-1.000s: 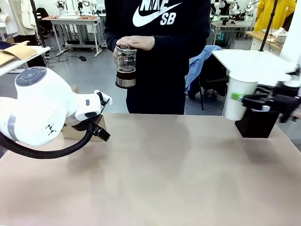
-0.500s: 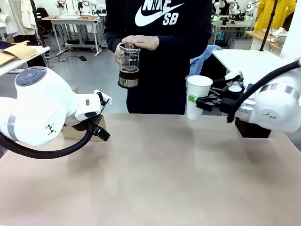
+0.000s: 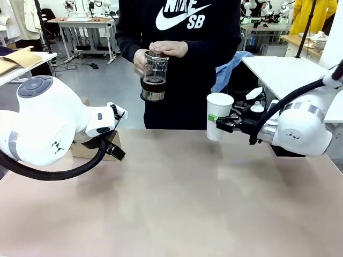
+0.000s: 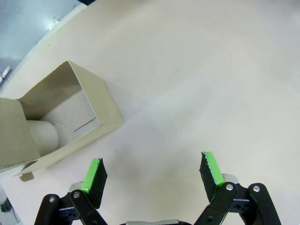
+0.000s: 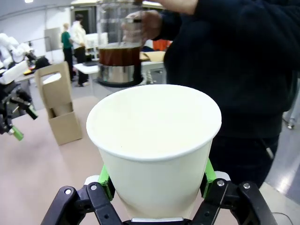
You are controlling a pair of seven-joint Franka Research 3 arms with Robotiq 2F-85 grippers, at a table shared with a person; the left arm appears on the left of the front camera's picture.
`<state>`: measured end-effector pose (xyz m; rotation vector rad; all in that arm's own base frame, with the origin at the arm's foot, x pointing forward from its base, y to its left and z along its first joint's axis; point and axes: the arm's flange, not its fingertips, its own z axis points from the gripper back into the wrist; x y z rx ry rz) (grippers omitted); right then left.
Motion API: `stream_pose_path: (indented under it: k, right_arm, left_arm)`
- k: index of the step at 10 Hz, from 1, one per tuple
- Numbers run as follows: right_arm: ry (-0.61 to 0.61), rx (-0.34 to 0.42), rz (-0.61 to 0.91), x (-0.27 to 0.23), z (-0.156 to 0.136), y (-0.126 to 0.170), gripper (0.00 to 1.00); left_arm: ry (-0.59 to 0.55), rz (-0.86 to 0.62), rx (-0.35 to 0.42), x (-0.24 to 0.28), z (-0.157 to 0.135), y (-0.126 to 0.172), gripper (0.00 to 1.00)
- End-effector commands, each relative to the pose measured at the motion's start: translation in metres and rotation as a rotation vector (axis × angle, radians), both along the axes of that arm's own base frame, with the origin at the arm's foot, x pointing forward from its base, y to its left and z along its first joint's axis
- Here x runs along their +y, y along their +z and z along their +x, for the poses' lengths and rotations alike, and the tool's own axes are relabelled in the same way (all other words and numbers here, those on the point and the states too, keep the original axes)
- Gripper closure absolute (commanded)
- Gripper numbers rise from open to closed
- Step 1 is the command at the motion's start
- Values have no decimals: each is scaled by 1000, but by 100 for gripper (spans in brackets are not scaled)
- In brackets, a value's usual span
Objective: Pour a drink into a cup and package it in a carrier.
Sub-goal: Pick up the 600 ml Paper Cup and place it in the middle top area of the table, then when a person places the Paper Cup Lid on the 600 ml Paper Cup , lift the 600 ml Paper Cup.
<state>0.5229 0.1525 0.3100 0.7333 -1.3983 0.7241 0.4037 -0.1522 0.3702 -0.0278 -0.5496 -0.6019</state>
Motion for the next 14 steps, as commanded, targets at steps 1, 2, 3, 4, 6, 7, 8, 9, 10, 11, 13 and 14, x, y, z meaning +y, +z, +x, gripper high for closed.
stream_pose_path:
  k: [1,2,3,4,6,7,8,9,10,11,13,14]
  right_arm:
    - [-32,-7,-11,-3,2,12,20]
    - [-32,-7,-11,-3,2,12,20]
    - [-32,-7,-11,-3,2,12,20]
    - [-32,-7,-11,-3,2,12,20]
    - [-32,-7,-11,-3,2,12,20]
    - [-32,-7,-11,-3,2,12,20]
    - [-32,-7,-11,-3,2,12,20]
    - [-32,-7,-11,-3,2,12,20]
    - [-32,-7,-11,-3,2,12,20]
    - [-32,-7,-11,-3,2,12,20]
    - [-32,-7,-11,-3,2,12,20]
    - [-32,-7,-11,-3,2,12,20]
  left_arm:
    - [1,-2,0,0,0,0,0]
    - [1,-2,0,0,0,0,0]
    - [1,-2,0,0,0,0,0]
    - [1,-2,0,0,0,0,0]
    - [1,-2,0,0,0,0,0]
    - [1,-2,0,0,0,0,0]
    - [1,-2,0,0,0,0,0]
    - [1,-2,0,0,0,0,0]
    - [1,-2,0,0,0,0,0]
    - [1,-2,0,0,0,0,0]
    - [1,-2,0,0,0,0,0]
    - [1,-2,0,0,0,0,0]
